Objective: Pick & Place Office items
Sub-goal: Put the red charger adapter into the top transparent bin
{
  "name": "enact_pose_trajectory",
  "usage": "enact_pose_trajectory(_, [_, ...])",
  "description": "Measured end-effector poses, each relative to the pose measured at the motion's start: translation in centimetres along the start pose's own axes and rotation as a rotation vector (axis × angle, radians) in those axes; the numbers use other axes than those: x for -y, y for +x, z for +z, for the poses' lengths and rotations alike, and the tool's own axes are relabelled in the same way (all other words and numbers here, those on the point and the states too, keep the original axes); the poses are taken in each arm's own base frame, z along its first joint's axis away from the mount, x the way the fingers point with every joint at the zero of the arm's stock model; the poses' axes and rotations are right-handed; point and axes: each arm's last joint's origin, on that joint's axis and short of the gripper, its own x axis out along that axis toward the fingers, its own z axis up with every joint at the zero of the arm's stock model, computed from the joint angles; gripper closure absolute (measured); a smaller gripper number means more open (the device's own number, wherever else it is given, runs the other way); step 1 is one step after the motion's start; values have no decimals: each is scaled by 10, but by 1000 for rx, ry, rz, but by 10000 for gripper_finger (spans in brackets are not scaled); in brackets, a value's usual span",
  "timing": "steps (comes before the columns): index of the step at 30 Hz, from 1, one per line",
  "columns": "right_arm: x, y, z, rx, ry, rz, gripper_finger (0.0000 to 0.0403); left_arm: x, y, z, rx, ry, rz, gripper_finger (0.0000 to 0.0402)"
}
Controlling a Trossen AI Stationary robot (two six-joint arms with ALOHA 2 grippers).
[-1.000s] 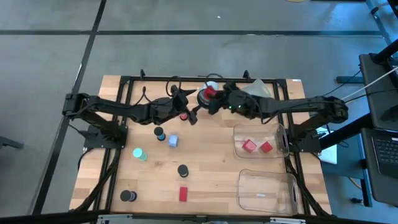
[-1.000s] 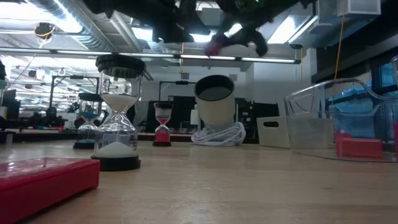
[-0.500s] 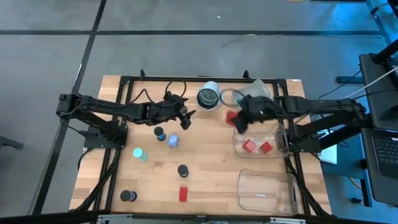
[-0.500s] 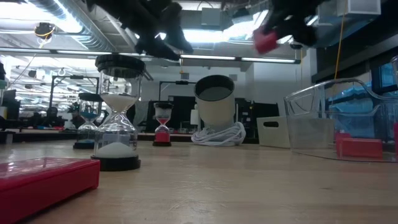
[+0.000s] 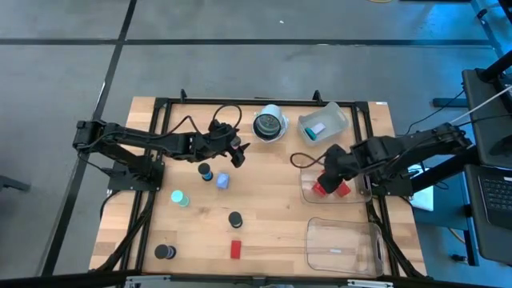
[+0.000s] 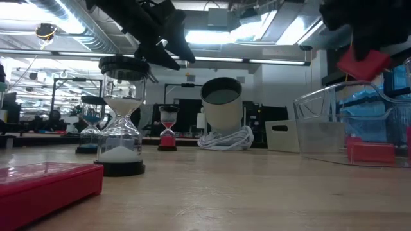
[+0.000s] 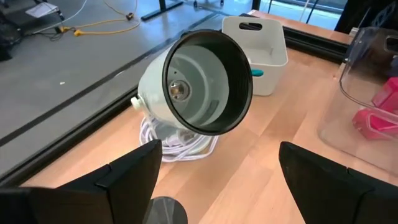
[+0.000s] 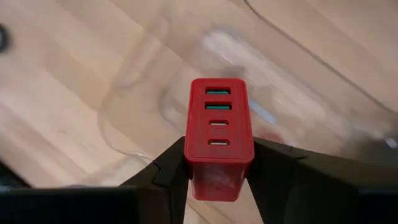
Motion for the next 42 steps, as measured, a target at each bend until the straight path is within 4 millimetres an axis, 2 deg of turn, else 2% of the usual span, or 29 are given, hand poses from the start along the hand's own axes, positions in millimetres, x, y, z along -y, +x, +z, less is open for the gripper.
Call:
enact_pose_trajectory(6, [-13, 22, 2, -45, -10, -108, 274, 0, -1, -7, -61, -14, 2, 80])
enact_pose_trajectory(12, [-24, 50, 6, -161, -76, -222, 274, 7, -8, -16, -123, 31, -19, 80])
enact_pose_trajectory(24, [-29, 94, 16, -319, -147, -426, 273, 19, -18, -22, -93, 81, 13, 80])
enact_pose_trajectory(30, [-27, 104, 24, -346, -132, -458, 273, 21, -21, -28, -111, 110, 8, 80])
enact_pose_trajectory(36, [-22, 106, 33, -346, -95, -466, 273, 19, -20, -38, -135, 132, 14, 80])
enact_pose_trajectory(42, [-21, 108, 38, -340, -100, -442, 273, 19, -20, -38, -136, 137, 24, 80])
